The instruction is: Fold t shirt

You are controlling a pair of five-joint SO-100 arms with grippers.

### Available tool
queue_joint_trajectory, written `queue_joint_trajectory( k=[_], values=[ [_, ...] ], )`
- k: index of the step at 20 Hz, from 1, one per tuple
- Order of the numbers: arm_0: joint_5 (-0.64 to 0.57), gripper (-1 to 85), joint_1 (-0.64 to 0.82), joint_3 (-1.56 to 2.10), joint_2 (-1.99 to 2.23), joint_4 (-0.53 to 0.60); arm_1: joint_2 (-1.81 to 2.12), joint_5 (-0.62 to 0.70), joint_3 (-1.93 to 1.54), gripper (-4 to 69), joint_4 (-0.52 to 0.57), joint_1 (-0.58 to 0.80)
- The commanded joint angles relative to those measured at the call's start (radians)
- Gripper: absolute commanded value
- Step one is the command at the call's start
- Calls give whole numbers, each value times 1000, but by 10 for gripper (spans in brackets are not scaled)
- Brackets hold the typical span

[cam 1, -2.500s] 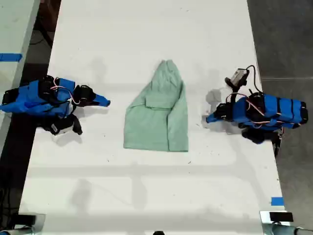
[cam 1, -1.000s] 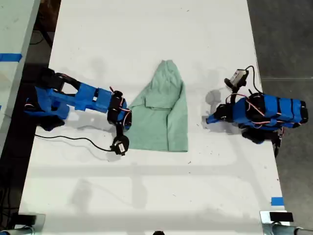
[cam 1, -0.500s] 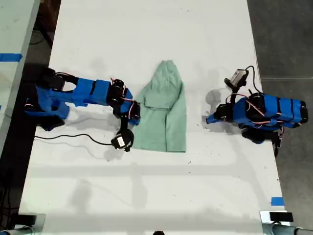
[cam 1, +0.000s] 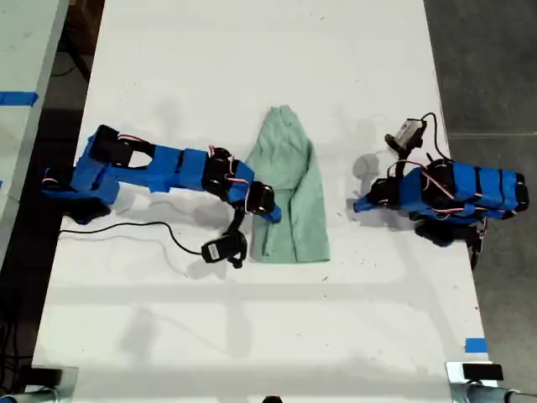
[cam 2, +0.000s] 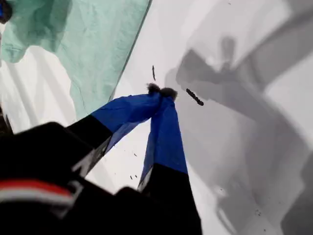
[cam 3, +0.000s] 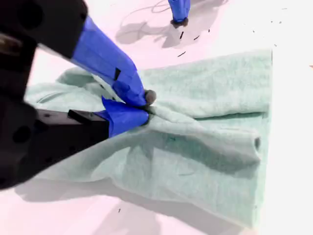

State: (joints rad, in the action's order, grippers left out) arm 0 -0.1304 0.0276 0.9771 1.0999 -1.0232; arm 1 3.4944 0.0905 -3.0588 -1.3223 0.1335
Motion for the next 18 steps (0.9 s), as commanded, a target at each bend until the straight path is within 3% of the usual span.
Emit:
queue_joint_trajectory(
  k=[1,3,6,13,15,18],
  values=[
    [-23,33,-17,-52,-29,107,11,-9,-52,-16,0,-8],
    [-52,112,-18,-52,-67,178,11,-9,-52,-16,0,-8],
    [-107,134,-18,-55,-41,183,11,-8,-52,-16,0,-8],
    [-146,0,57,100,580,-129,11,-6,-52,-16,0,-8],
    [-129,-1,84,367,845,-115,11,-6,-52,-16,0,-8],
    [-43,-1,121,1057,1388,101,11,-6,-52,-16,0,-8]
  ],
)
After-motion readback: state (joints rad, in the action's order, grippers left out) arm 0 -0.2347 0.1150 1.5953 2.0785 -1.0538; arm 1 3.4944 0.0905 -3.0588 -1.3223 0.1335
